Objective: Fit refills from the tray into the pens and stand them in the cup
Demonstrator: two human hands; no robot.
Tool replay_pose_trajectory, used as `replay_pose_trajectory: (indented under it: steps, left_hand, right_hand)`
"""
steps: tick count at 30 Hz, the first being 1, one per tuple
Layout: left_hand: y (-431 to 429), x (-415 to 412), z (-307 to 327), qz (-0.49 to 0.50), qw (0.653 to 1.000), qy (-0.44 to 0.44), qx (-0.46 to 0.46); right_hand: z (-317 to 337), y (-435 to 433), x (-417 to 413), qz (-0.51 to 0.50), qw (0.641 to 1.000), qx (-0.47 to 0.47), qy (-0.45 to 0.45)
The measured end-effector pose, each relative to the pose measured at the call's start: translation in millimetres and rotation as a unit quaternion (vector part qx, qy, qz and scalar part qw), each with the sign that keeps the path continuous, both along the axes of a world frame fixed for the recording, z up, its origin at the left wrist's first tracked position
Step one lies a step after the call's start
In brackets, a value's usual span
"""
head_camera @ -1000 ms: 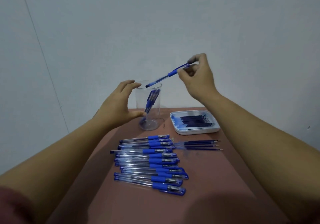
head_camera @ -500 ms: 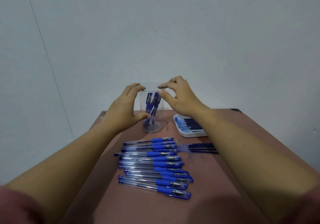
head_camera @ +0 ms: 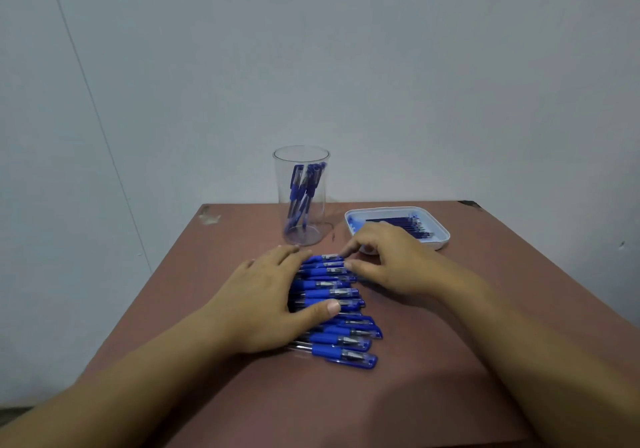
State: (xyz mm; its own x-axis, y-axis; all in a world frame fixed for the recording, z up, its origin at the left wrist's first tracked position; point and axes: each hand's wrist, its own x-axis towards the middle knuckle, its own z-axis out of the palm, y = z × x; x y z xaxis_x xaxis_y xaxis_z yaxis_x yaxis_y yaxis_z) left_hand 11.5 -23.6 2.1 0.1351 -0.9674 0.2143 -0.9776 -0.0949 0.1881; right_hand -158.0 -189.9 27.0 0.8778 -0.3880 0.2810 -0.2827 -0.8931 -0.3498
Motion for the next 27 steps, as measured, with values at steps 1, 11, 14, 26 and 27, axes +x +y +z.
replay_pose_trajectory:
  steps: [1,11,14,26,27]
  left_hand:
    - [0.4,-0.9,-5.6,0.001,1.0,0.002,-0.001]
    - [0.0,-2.8,-18.0,0.013,1.0,0.012,-0.009]
    - [-0.2,-2.1,-18.0,0.01,1.0,0.018,-0.013]
    - [-17.0,0.8,20.5,-0.04,0.993,0.029,-0.108]
    - [-20.3,1.3,24.8,-0.047,0.991,0.042,-0.116]
  right_hand:
    - [-4.4,-0.5,1.0,-0.002,1.0,-0.01,0.01]
    - [-11.7,1.6,5.8,-0.018,0.999,-0.029,0.023]
    - [-11.2,4.8,3.7,-0.035,0.999,-0.007,-0.006]
    - [-7.2,5.7,-2.9,-0.033,0.96,0.181,-0.212]
    - [-7.4,6.2,-2.6,-0.026,0.953,0.205,-0.221]
